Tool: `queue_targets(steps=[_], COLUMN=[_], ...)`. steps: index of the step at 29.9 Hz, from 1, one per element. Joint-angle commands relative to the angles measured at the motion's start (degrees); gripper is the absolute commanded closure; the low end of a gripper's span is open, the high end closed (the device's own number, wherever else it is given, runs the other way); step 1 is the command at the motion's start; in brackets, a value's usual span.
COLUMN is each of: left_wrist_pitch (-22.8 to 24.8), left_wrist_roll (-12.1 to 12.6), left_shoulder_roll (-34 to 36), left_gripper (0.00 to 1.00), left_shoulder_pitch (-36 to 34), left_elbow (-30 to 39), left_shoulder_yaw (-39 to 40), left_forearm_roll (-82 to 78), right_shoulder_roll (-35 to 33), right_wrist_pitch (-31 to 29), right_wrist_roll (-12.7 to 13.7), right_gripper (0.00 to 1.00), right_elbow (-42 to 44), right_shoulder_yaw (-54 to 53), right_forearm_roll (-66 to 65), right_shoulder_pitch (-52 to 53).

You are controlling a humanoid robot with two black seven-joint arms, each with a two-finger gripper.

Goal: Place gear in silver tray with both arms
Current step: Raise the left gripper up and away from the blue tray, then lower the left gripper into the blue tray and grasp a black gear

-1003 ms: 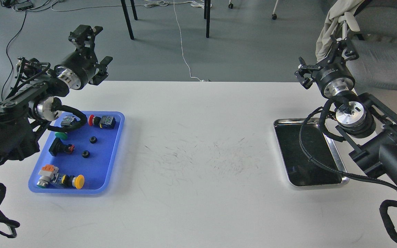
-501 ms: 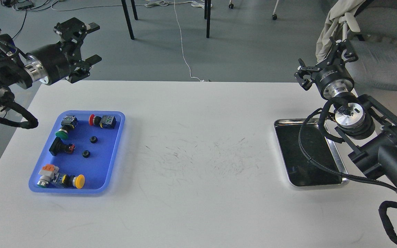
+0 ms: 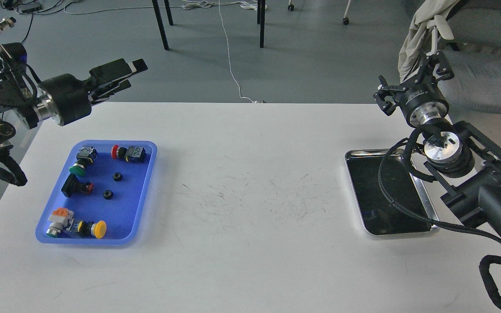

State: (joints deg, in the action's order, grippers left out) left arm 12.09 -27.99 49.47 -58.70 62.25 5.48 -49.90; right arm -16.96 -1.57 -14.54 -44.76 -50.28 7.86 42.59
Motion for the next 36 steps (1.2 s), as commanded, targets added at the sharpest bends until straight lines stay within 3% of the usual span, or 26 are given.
queue_targets(steps=[1, 10, 21, 26, 36], left_wrist_pitch=[1.97, -3.29, -10.06, -14.02, -17.80], left_wrist_roll=[-0.01, -0.01, -0.01, -0.01, -0.01], left_shoulder_roll=[0.36, -0.43, -0.70, -4.46, -8.95], left_gripper=[0.01, 0.02, 0.02, 0.03, 0.07], left_shoulder_pitch=[0.95, 5.44, 10.45, 11.41, 13.17], left_elbow=[0.42, -0.55, -4.15, -11.35, -17.42], left_shoulder_yaw=[-1.34, -1.08, -1.78, -1.78, -2.14], left_forearm_roll=[-0.63, -25.04, -39.82, -45.79, -50.55], right_shoulder_roll=[-0.09, -0.09, -0.17, -0.09, -0.26], right_wrist_pitch=[-0.01, -0.01, 0.08, 0.08, 0.16], right_wrist_roll=[-0.05, -0.05, -0.05, -0.05, -0.05], right_gripper=[0.01, 0.01, 0.01, 0.01, 0.01], right_elbow=[0.03, 0.03, 0.03, 0.03, 0.03], right_shoulder_yaw=[0.01, 0.10, 0.18, 0.27, 0.36], right_forearm_roll=[-0.04, -0.04, -0.04, -0.13, -0.22], right_shoulder_pitch=[0.03, 0.03, 0.03, 0.03, 0.12])
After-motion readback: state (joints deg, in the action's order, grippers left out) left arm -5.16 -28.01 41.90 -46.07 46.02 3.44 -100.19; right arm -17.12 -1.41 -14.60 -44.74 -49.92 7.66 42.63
